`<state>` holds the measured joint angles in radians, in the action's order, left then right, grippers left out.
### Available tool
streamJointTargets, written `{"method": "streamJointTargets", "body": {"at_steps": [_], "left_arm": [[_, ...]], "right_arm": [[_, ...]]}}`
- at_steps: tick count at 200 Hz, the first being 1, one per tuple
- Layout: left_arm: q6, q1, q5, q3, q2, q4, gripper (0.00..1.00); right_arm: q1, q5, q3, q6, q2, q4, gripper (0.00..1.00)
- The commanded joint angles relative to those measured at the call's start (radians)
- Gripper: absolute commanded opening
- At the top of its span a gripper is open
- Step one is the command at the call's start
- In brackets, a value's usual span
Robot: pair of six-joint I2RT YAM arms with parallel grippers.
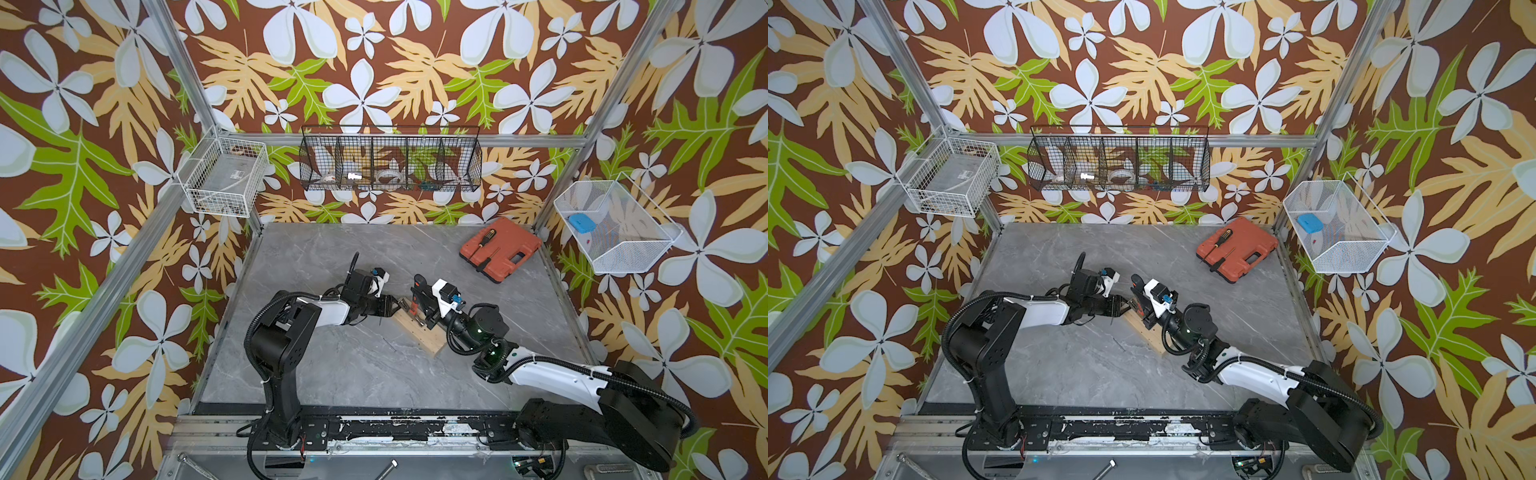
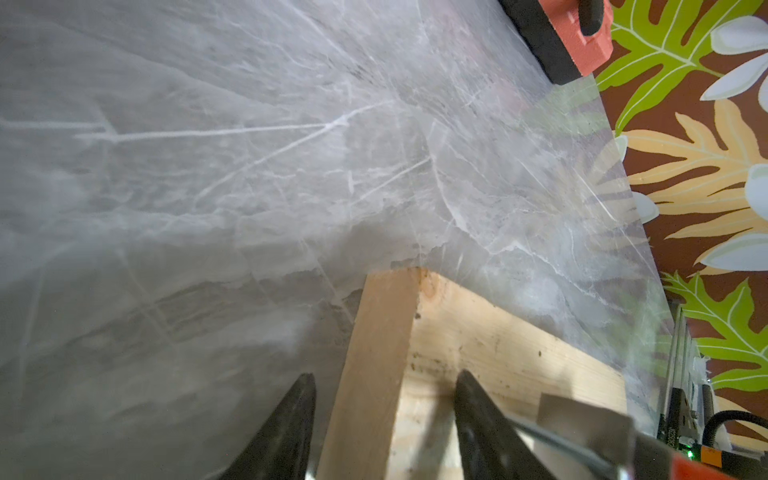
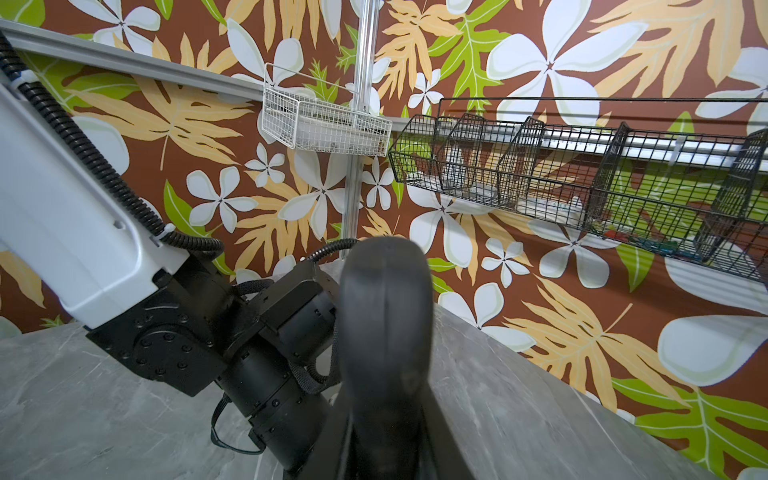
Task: Use a claw hammer to pull out a nail
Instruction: Remove the nail from the mounting plate.
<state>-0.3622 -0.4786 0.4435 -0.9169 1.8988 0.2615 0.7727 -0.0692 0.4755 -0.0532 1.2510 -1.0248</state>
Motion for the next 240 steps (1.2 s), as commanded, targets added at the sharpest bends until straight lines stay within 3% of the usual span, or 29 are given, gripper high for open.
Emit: {"method": "streamJointTargets", "body": {"at_steps": [1,240], "left_arm": [[0.006,-0.002,-0.163,0.02,0.032,-0.212,0.54],[-0.038,0.009,-0.226,0.082,0.063,-0.194,0.54]], "right_arm": [[0.009,-0.04,-0.004,0.035,-0.003,-0.07,0.0],[0.048,0.053,-0.085,0.027,-0.033,-0.171,0.0]]}}
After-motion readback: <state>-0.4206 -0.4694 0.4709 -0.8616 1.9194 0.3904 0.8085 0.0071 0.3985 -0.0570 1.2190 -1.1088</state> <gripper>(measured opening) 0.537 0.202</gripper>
